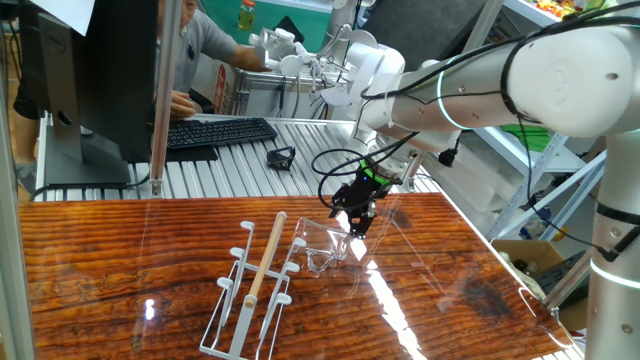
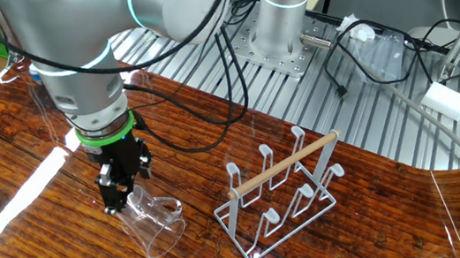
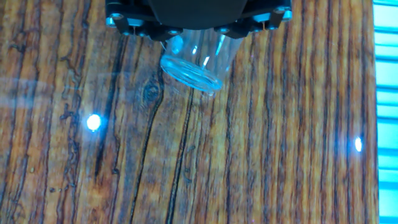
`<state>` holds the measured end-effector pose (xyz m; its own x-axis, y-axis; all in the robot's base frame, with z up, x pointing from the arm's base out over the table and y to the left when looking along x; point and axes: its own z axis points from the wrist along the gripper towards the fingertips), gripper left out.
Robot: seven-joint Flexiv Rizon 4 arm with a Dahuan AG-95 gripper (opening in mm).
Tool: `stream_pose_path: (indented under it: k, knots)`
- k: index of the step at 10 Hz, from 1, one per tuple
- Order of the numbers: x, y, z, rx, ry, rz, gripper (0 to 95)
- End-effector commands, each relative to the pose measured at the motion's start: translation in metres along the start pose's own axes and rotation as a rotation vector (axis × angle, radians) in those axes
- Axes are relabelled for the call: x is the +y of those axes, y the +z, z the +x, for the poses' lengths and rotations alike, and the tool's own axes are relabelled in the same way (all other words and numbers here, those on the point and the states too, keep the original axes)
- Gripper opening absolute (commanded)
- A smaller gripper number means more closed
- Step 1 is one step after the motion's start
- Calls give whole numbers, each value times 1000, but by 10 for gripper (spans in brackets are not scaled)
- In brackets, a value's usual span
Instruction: Put the cup on the cup rack
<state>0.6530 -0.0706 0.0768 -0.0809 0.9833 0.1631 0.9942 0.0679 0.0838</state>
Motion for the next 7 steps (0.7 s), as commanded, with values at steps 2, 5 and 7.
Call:
stream_pose_path:
  k: [2,5,7]
  knots:
    - [2,6,-2,4,18,-12,760]
    - [9,7,-6,20,39,-23,760]
    - [11,13,-8,23,40,-38,950]
